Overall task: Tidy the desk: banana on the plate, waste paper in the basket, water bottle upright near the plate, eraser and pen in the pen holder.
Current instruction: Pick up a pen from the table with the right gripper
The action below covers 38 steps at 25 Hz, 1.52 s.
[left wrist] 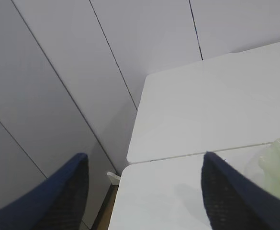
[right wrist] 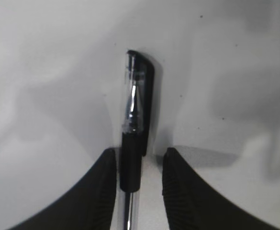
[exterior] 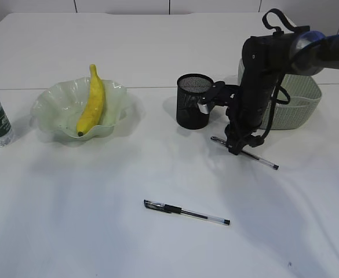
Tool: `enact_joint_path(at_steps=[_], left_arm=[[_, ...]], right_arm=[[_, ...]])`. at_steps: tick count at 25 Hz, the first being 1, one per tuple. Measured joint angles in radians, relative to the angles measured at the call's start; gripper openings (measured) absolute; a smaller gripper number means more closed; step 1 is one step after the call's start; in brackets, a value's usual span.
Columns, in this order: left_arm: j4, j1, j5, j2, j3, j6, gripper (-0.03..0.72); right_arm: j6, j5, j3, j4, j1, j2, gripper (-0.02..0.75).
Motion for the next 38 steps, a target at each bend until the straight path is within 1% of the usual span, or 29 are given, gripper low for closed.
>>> enact_joint_path(at_steps=[4,10,22,25,29,38], left_arm=[[0.000,0.000,0.000,0.000,0.000,0.000,0.521],[0.000,0.000,0.000,0.000,0.000,0.000,0.521],[0.000,0.000,0.000,0.000,0.000,0.000,0.521],[0.000,0.000,0.000,0.000,0.000,0.000,0.521],[0.000,0.000,0.000,0.000,0.000,0.000,0.521],[0.001,0.000,0.000,0.000,0.000,0.000,0.521]], right_arm=[[0.000,0.000,0.000,0.000,0.000,0.000,0.248],[0.000,0.006,0.000,0.000,0.000,0.000,0.218],[-0.046,0.050,0.000,0.026,0.000,0.001,0.213],[-0.058,0.054,0.000,0.041,0.000,0.001,0.193],[-0.070,0.058,0.000,0.051,0.000,0.002,0.146],[-0.078,0.058,0.000,0.054,0.000,0.002,0.134]])
